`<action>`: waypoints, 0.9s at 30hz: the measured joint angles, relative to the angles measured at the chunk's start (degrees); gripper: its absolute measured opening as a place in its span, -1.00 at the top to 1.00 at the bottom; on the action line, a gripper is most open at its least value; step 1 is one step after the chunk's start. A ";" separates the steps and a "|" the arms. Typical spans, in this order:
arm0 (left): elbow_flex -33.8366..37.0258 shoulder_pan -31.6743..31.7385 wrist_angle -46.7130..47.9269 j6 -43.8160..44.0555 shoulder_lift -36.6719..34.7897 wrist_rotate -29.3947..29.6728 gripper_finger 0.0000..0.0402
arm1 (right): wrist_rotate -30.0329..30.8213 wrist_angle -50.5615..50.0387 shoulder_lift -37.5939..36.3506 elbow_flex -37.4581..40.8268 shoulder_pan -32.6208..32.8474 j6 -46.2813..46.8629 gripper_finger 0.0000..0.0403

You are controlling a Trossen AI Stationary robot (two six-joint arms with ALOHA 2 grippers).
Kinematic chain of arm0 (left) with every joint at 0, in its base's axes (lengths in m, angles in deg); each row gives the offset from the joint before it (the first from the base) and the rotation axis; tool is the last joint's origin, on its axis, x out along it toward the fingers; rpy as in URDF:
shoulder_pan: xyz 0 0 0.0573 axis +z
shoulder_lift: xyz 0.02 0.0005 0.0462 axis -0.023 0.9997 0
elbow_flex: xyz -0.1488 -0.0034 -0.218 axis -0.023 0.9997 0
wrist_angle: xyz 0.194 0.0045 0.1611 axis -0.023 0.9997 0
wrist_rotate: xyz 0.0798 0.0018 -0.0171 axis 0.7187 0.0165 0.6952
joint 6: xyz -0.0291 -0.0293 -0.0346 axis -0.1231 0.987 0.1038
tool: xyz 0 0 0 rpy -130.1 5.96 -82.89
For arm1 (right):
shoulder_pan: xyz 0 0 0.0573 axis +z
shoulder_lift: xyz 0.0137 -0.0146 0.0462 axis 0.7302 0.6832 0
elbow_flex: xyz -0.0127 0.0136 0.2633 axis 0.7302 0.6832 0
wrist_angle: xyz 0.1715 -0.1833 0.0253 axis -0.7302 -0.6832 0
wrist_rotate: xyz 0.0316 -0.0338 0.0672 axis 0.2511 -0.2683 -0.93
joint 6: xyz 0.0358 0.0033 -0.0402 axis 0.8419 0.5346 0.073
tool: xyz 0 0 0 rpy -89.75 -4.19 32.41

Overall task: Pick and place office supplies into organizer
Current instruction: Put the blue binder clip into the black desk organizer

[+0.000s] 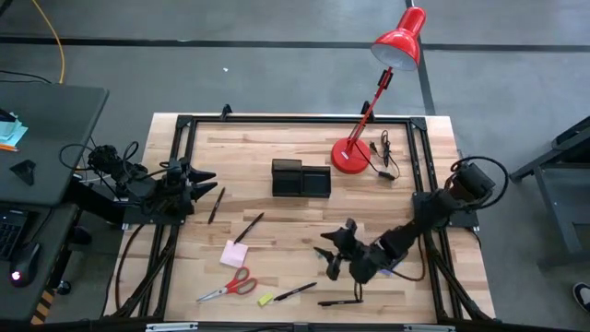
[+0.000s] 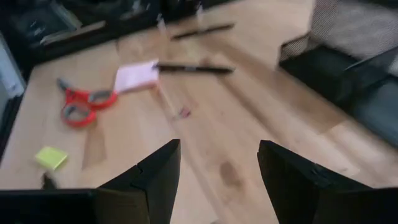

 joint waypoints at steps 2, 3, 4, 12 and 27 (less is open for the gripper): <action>0.00 0.00 0.00 0.00 -0.02 0.00 0.16 | 5.14 0.08 0.40 -0.04 2.27 1.10 -0.02; 0.00 -0.02 0.00 0.00 0.00 0.00 0.16 | 7.76 -0.17 1.04 -0.03 3.57 2.89 -0.02; 0.00 0.00 0.00 0.00 0.00 0.00 0.16 | 10.23 -0.34 1.94 -0.01 4.61 4.57 -0.02; 0.00 0.00 -0.02 0.00 -0.01 -0.09 0.16 | 15.56 6.74 13.36 -0.22 7.17 11.86 -0.02; 0.00 -0.02 -0.02 0.00 -0.01 -0.22 0.16 | 12.94 -7.20 17.83 -11.38 5.03 6.18 -0.02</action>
